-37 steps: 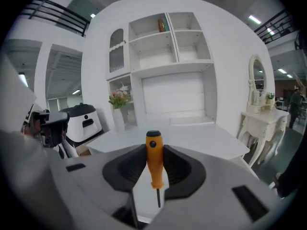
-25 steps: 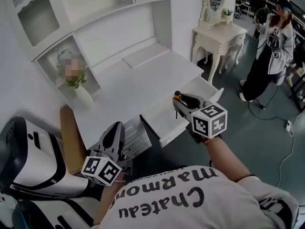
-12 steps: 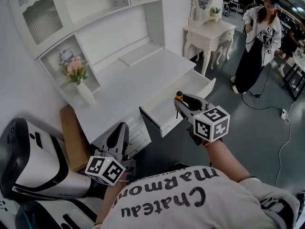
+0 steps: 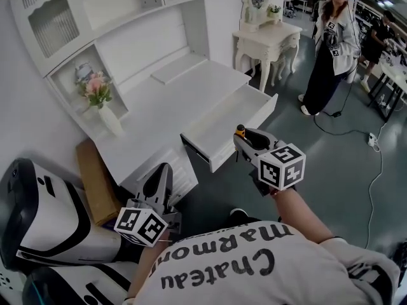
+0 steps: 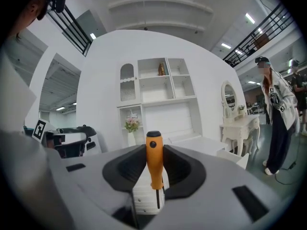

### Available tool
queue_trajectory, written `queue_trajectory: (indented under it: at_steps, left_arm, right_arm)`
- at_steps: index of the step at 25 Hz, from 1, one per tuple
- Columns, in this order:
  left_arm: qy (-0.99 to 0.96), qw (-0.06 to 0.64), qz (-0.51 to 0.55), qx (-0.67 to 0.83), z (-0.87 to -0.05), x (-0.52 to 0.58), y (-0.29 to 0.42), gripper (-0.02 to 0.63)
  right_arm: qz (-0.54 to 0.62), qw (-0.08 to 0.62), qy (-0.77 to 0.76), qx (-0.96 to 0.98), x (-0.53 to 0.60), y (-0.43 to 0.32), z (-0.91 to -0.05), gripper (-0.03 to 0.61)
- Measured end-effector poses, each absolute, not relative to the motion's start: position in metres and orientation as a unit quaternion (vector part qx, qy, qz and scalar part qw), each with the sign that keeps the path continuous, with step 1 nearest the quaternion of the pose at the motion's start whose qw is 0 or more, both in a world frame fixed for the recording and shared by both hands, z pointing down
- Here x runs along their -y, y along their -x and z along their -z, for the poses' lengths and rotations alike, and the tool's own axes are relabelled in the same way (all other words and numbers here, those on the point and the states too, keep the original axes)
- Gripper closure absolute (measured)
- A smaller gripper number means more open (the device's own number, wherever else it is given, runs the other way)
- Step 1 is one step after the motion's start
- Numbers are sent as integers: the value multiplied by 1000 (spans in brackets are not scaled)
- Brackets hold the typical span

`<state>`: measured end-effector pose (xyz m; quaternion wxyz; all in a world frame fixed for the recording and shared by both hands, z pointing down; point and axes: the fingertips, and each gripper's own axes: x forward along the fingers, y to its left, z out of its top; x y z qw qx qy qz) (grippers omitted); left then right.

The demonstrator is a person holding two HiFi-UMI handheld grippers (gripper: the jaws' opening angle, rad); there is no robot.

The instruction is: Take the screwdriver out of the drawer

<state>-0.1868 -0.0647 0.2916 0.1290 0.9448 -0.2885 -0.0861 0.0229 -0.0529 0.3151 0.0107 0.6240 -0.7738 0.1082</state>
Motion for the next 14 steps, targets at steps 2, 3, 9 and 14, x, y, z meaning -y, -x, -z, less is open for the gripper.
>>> queue_trajectory:
  at_steps: [2,3,9,14]
  left_arm:
    - [-946,131,83,285,-295,61,188,591]
    - [-946,133,82,283,-297,59,188,591]
    - [-949,141,72,271,-301,49,186,591]
    - [-950,142,70,267,-302,43,180,591]
  right_arm:
    - [-113,11,-626,771,46,-21,-321,457]
    - [-115,12,-628,770,43,-20,-324,457]
    - [-133,16,-638,759,29,-24,-336,457]
    - [-141,16,-643,753,21,-32,-339,457]
